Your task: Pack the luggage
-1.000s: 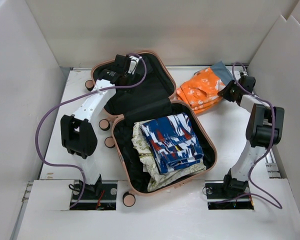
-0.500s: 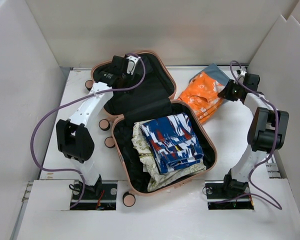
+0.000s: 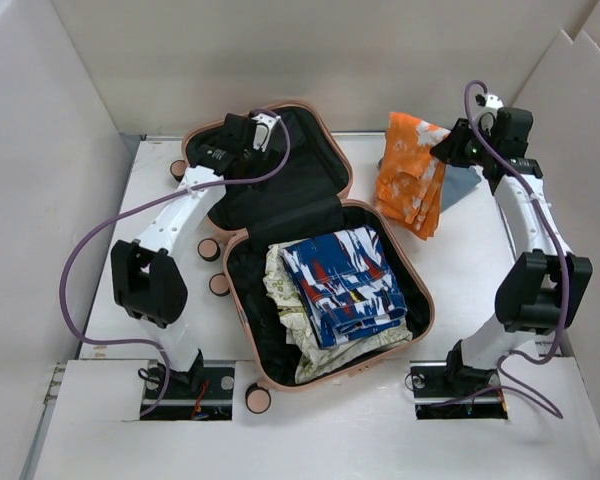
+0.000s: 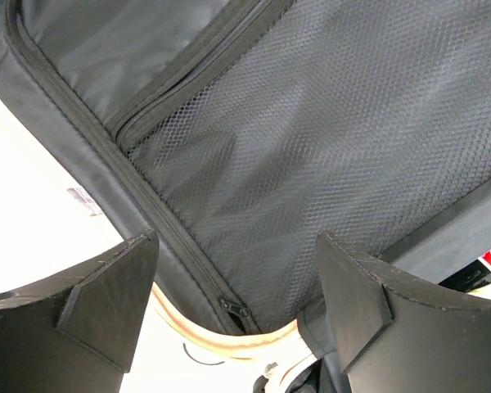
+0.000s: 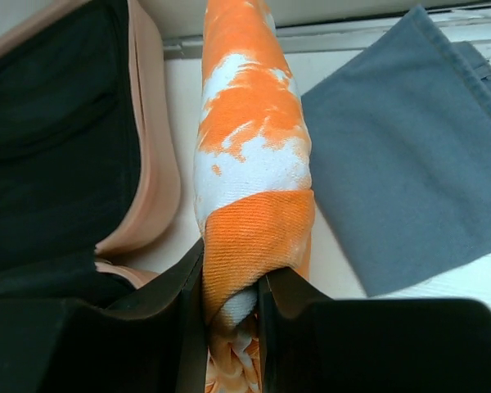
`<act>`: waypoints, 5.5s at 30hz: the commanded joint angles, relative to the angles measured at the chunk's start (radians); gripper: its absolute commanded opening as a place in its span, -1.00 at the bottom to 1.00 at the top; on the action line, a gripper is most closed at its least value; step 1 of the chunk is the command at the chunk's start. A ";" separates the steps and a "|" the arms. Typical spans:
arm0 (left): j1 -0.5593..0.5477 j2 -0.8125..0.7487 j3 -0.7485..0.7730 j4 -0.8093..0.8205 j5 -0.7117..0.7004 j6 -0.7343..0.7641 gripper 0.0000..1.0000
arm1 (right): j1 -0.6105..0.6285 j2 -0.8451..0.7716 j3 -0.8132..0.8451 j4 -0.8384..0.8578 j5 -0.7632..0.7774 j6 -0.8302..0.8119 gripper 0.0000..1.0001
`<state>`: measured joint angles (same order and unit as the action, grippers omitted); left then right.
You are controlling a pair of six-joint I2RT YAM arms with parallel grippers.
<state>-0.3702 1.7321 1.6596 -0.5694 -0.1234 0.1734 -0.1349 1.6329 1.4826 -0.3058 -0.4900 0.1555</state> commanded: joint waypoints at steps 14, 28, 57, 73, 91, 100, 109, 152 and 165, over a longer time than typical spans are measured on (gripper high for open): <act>0.004 -0.210 -0.167 0.120 -0.077 -0.066 0.48 | 0.421 -0.310 0.133 0.138 0.437 0.314 -1.00; 0.085 -0.454 -0.265 0.108 -0.228 -0.100 0.67 | 1.196 -0.516 -0.215 0.272 1.117 0.863 -1.00; 0.143 -0.608 -0.386 0.043 0.011 -0.089 0.67 | 1.870 -0.504 -0.584 -1.018 1.371 2.324 0.84; 0.096 -0.620 -0.420 -0.130 0.487 0.211 0.08 | 1.230 -0.467 -0.243 -0.188 0.946 0.264 0.52; -0.285 -0.631 -0.845 -0.012 0.234 0.311 -0.01 | 0.818 -0.372 -0.584 0.067 0.554 0.172 -1.00; -0.285 -0.530 -0.655 -0.009 0.145 0.272 0.17 | 0.609 -0.268 -0.270 -0.012 0.472 -0.158 0.27; -0.285 -0.387 -0.413 -0.087 0.082 0.261 0.47 | 0.189 -0.021 0.029 -0.007 0.520 -0.268 1.00; -0.144 -0.480 -0.302 -0.150 0.186 0.151 0.65 | -0.169 0.567 0.208 0.073 0.340 0.148 1.00; 0.093 -0.342 -0.190 -0.086 0.373 -0.002 0.68 | -0.169 0.690 0.332 -0.012 0.326 0.272 0.91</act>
<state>-0.2733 1.3972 1.4139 -0.6834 0.1951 0.2081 -0.3065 2.2993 1.8004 -0.2623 -0.1711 0.3710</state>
